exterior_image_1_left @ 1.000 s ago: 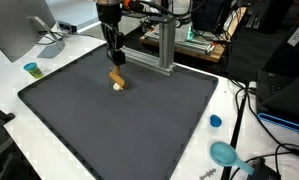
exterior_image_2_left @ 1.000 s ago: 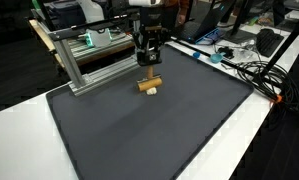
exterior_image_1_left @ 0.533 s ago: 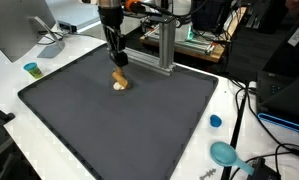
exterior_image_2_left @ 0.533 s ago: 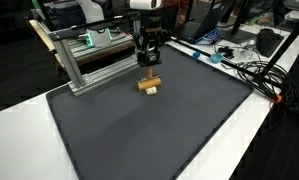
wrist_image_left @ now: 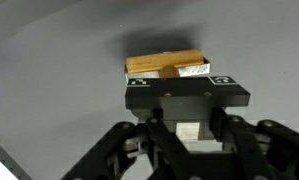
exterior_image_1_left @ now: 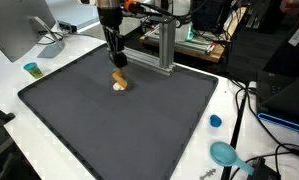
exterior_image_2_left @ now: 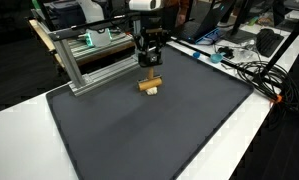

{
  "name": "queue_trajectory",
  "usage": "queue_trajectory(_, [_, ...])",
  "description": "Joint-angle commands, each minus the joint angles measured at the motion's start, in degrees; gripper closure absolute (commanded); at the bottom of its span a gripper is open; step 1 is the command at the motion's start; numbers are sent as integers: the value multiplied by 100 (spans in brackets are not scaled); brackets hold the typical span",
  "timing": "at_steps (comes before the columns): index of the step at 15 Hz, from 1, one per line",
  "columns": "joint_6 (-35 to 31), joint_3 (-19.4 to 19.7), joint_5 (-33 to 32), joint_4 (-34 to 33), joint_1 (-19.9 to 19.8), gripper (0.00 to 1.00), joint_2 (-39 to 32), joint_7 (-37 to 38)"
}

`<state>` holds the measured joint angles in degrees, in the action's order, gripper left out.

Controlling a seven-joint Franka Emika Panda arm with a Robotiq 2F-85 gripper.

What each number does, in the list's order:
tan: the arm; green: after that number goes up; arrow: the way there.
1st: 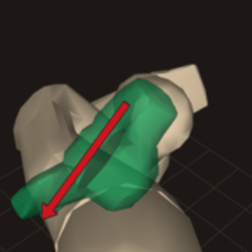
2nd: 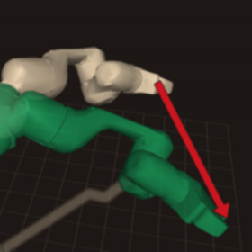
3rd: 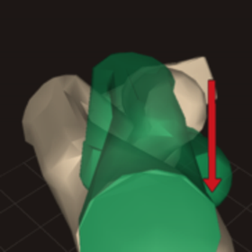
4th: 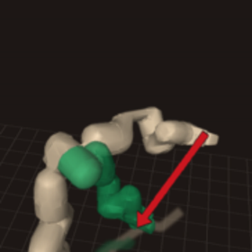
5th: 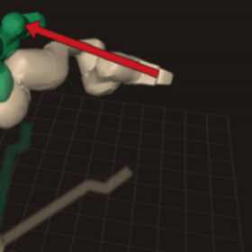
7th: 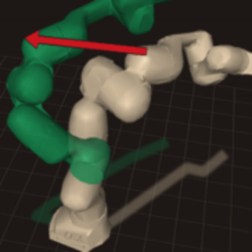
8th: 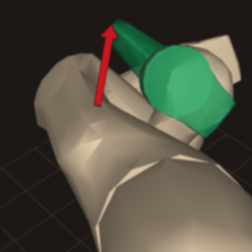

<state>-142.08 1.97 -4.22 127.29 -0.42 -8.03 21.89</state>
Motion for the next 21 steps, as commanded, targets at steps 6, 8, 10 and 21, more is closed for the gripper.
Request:
queue_trajectory(6, [-464, -17, 354, -352, 71, 79, -534, 230])
queue_trajectory(8, [-433, 0, 403, -455, 63, 79, -598, 269])
queue_trajectory(10, [-419, 6, 499, -532, 54, 79, -652, 274])
queue_trajectory(21, [-172, 140, 589, -1188, 67, 79, -1128, 485])
